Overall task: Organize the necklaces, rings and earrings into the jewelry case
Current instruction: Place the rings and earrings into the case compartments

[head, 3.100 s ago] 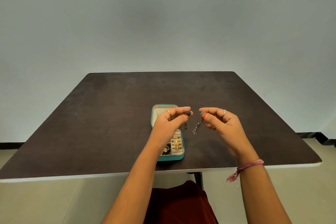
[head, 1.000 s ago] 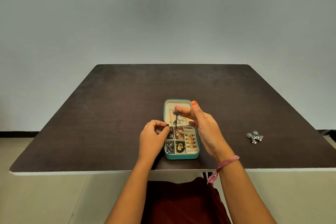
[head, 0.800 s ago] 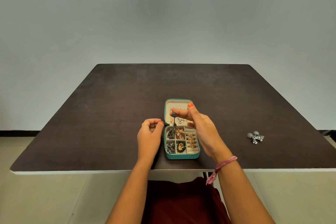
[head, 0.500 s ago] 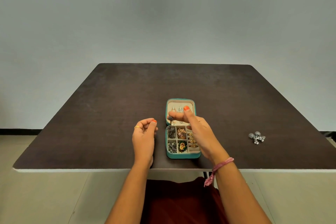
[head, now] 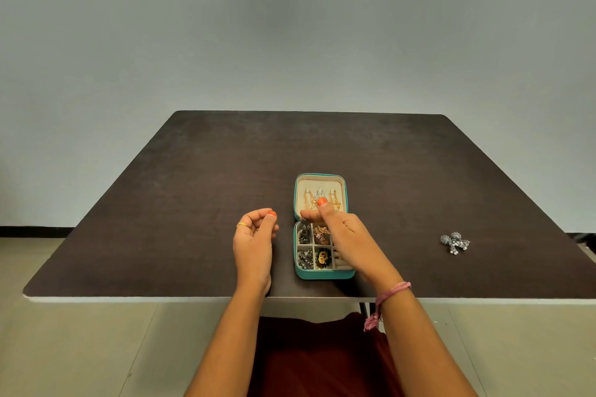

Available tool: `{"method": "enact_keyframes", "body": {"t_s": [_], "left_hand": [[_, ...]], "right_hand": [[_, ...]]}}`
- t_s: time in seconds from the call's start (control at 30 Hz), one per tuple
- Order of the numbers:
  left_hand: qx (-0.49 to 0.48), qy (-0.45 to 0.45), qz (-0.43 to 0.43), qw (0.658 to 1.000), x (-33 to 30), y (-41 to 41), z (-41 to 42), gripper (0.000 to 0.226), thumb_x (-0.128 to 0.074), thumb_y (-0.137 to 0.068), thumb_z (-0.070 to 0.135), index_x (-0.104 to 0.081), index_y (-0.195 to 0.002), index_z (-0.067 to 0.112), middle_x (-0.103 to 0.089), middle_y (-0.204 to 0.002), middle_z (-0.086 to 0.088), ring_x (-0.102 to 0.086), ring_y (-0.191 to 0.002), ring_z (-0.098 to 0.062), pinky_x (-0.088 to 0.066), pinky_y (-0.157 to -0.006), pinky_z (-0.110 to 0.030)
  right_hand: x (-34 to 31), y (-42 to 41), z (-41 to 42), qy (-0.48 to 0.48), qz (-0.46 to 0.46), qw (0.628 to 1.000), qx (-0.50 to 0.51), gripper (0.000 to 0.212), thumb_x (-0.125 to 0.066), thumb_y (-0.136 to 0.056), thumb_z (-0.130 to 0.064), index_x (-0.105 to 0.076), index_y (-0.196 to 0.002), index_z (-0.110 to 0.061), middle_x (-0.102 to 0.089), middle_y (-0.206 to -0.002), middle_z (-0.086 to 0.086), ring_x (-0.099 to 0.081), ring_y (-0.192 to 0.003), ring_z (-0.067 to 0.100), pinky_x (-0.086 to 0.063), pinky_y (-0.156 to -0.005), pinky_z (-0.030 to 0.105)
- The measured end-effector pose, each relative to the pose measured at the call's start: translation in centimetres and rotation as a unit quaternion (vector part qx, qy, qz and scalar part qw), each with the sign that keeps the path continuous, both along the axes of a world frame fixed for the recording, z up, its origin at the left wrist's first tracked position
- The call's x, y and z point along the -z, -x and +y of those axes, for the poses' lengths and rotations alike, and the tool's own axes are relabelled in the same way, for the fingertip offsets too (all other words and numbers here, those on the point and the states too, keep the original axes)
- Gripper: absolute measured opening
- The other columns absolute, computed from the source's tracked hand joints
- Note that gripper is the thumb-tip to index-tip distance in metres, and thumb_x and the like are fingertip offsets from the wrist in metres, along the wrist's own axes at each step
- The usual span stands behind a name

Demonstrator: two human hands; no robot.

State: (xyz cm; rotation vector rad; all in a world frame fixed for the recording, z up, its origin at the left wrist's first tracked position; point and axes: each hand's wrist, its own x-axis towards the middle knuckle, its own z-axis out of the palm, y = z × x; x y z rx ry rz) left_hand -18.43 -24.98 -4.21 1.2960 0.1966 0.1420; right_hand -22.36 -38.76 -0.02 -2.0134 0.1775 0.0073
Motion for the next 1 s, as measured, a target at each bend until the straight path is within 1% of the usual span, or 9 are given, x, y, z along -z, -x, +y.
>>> {"method": "enact_keyframes", "body": {"t_s": [0.07, 0.2, 0.43, 0.53, 0.73, 0.83, 0.87, 0.93, 1.0], "left_hand": [[0.000, -0.003, 0.000, 1.000, 0.0, 0.0, 0.0, 0.010, -0.060, -0.091, 0.009, -0.064, -0.099, 0.012, -0.064, -0.085, -0.001, -0.058, -0.074, -0.006, -0.048, -0.068, -0.019], [0.000, -0.011, 0.001, 1.000, -0.1, 0.1, 0.1, 0.010, -0.060, -0.091, 0.011, -0.064, -0.100, 0.013, -0.065, -0.087, -0.001, -0.059, -0.076, -0.006, -0.049, -0.070, -0.020], [0.002, -0.019, 0.004, 1.000, -0.2, 0.1, 0.1, 0.011, -0.061, -0.090, 0.012, -0.064, -0.100, 0.014, -0.066, -0.088, -0.001, -0.060, -0.076, -0.006, -0.049, -0.072, -0.021], [0.002, -0.019, 0.004, 1.000, -0.1, 0.1, 0.1, 0.011, -0.061, -0.090, 0.011, -0.064, -0.100, 0.013, -0.066, -0.088, -0.001, -0.059, -0.076, -0.006, -0.049, -0.072, -0.022], [0.004, -0.015, 0.006, 1.000, -0.3, 0.2, 0.0, 0.009, -0.061, -0.090, 0.010, -0.064, -0.097, 0.015, -0.065, -0.086, 0.000, -0.058, -0.075, -0.006, -0.048, -0.070, -0.021], [0.005, -0.015, 0.008, 1.000, -0.3, 0.2, 0.1, 0.009, -0.060, -0.090, 0.010, -0.064, -0.098, 0.014, -0.065, -0.086, -0.001, -0.058, -0.075, -0.006, -0.048, -0.070, -0.021], [0.005, -0.012, 0.009, 1.000, -0.3, 0.2, 0.1, 0.010, -0.060, -0.091, 0.010, -0.064, -0.099, 0.014, -0.065, -0.086, -0.001, -0.058, -0.075, -0.007, -0.048, -0.070, -0.021], [0.002, 0.005, 0.012, 1.000, -0.3, 0.2, 0.2, 0.010, -0.060, -0.091, 0.009, -0.064, -0.098, 0.013, -0.064, -0.085, -0.001, -0.058, -0.073, -0.006, -0.048, -0.069, -0.021], [-0.003, 0.025, 0.016, 1.000, -0.3, 0.1, 0.3, 0.010, -0.059, -0.091, 0.008, -0.064, -0.098, 0.013, -0.064, -0.084, -0.001, -0.057, -0.072, -0.006, -0.048, -0.068, -0.020]], "right_hand": [[-0.3, 0.1, -0.1, 0.011, 0.007, 1.000, -0.007, 0.048, -0.022, -0.088, -0.073, -0.067, -0.089, -0.055, -0.060, -0.119, -0.022, -0.050, -0.118, 0.004, -0.023, -0.111, 0.040], [-0.4, 0.2, -0.3, 0.039, 0.019, 0.998, -0.038, 0.052, -0.020, -0.096, -0.057, -0.066, -0.114, -0.038, -0.051, -0.111, -0.024, -0.038, -0.110, -0.002, -0.012, -0.090, 0.025], [-0.4, 0.2, -0.3, 0.062, 0.017, 0.997, -0.046, 0.053, -0.020, -0.097, -0.055, -0.067, -0.113, -0.034, -0.054, -0.099, -0.022, -0.044, -0.085, -0.015, -0.016, -0.077, 0.014], [-0.4, 0.3, -0.4, 0.050, 0.010, 0.998, -0.040, 0.051, -0.021, -0.097, -0.055, -0.066, -0.114, -0.037, -0.053, -0.100, -0.024, -0.044, -0.088, -0.015, -0.017, -0.086, 0.019], [0.1, 0.3, -1.3, 0.000, -0.012, 1.000, -0.001, 0.050, -0.028, -0.094, -0.061, -0.068, -0.108, -0.036, -0.065, -0.092, -0.023, -0.058, -0.093, -0.010, -0.041, -0.096, 0.018], [0.5, 0.4, -2.1, -0.016, -0.022, 1.000, 0.012, 0.057, -0.027, -0.080, -0.080, -0.069, -0.100, -0.047, -0.070, -0.103, -0.015, -0.062, -0.104, 0.002, -0.043, -0.101, 0.042], [0.6, 0.4, -2.5, -0.024, -0.026, 0.999, 0.016, 0.058, -0.028, -0.078, -0.082, -0.069, -0.099, -0.047, -0.070, -0.106, -0.015, -0.063, -0.104, 0.003, -0.045, -0.100, 0.042], [0.3, 0.7, -3.1, -0.040, -0.033, 0.998, 0.025, 0.055, -0.028, -0.082, -0.075, -0.069, -0.099, -0.042, -0.069, -0.108, -0.014, -0.064, -0.096, -0.003, -0.048, -0.089, 0.026], [-0.1, 1.1, -3.7, -0.045, -0.044, 0.997, 0.032, 0.049, -0.028, -0.089, -0.063, -0.068, -0.103, -0.038, -0.065, -0.113, -0.017, -0.059, -0.100, -0.007, -0.040, -0.079, 0.013]]}}
